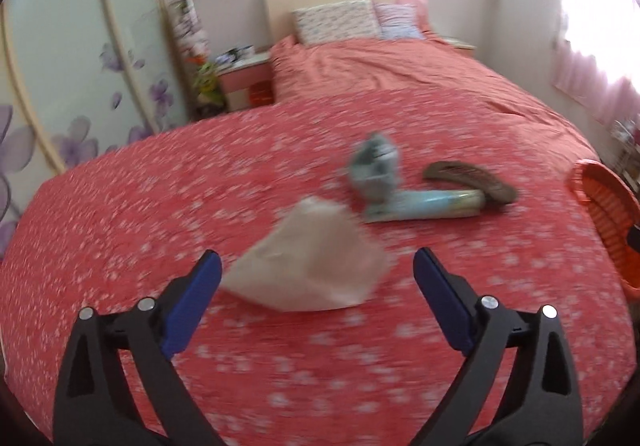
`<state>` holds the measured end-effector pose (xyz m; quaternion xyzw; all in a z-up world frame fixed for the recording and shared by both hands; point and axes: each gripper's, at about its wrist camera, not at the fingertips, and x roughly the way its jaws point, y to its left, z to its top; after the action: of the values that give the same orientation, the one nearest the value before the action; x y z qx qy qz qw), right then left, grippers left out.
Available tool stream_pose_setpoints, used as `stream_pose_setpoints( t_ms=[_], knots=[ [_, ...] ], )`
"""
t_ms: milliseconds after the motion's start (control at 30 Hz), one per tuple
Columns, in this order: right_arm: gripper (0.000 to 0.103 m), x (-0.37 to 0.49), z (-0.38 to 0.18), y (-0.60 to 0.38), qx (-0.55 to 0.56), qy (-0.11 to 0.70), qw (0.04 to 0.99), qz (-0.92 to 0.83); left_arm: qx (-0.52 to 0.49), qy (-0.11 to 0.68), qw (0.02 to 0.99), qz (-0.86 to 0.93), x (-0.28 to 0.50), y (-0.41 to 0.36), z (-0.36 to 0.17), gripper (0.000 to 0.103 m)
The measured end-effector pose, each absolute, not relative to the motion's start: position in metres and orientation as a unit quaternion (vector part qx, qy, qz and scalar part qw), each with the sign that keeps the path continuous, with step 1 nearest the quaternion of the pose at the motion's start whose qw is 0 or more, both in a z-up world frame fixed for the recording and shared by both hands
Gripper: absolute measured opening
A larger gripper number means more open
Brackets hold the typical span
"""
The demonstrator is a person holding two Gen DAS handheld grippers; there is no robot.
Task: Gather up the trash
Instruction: 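Move both open tools back over the bed items, then grasp the white tissue with the left tool while the right tool grasps the brown hair clip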
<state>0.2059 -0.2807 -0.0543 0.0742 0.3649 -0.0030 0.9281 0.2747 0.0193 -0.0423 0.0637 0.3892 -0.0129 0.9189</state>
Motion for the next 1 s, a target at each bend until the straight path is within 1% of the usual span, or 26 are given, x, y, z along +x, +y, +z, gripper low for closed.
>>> stream_pose_setpoints(
  t_ms=[133,167,233,267,300,367,567,733,833,900,1000],
  knots=[
    [0.074,0.223,-0.063,-0.25,0.061,0.382,0.922,0.017,0.072,0.401,0.913,-0.007,0.287,0.029,-0.057,0.094],
    [0.074,0.229,-0.064,-0.243,0.059,0.387,0.92,0.021,0.075,0.404,0.912,-0.006,0.292,0.03,-0.061,0.093],
    [0.074,0.238,-0.067,-0.233,0.057,0.393,0.918,0.027,0.078,0.414,0.907,-0.01,0.302,0.03,-0.069,0.081],
    [0.074,0.245,-0.068,-0.228,0.055,0.397,0.916,0.028,0.079,0.419,0.904,-0.011,0.305,0.03,-0.072,0.071],
    [0.073,0.25,-0.07,-0.226,0.053,0.401,0.914,0.029,0.078,0.424,0.902,-0.009,0.309,0.032,-0.076,0.068],
    [0.072,0.265,-0.074,-0.219,0.053,0.413,0.908,0.035,0.074,0.417,0.906,-0.007,0.311,0.036,-0.08,0.066],
    [0.066,0.305,-0.089,-0.203,0.043,0.442,0.895,0.035,0.055,0.418,0.907,-0.013,0.314,0.043,-0.083,0.066],
    [0.063,0.318,-0.087,-0.187,0.015,0.437,0.899,0.041,0.032,0.421,0.906,-0.019,0.316,0.054,-0.085,0.066],
    [0.053,0.323,-0.085,-0.178,-0.009,0.433,0.9,0.046,0.032,0.421,0.906,-0.019,0.317,0.055,-0.086,0.066],
    [0.036,0.324,-0.086,-0.176,-0.013,0.438,0.897,0.058,0.032,0.421,0.906,-0.019,0.317,0.056,-0.086,0.066],
    [0.036,0.318,-0.085,-0.18,-0.005,0.436,0.898,0.06,0.031,0.421,0.906,-0.019,0.317,0.056,-0.086,0.066]
  ],
)
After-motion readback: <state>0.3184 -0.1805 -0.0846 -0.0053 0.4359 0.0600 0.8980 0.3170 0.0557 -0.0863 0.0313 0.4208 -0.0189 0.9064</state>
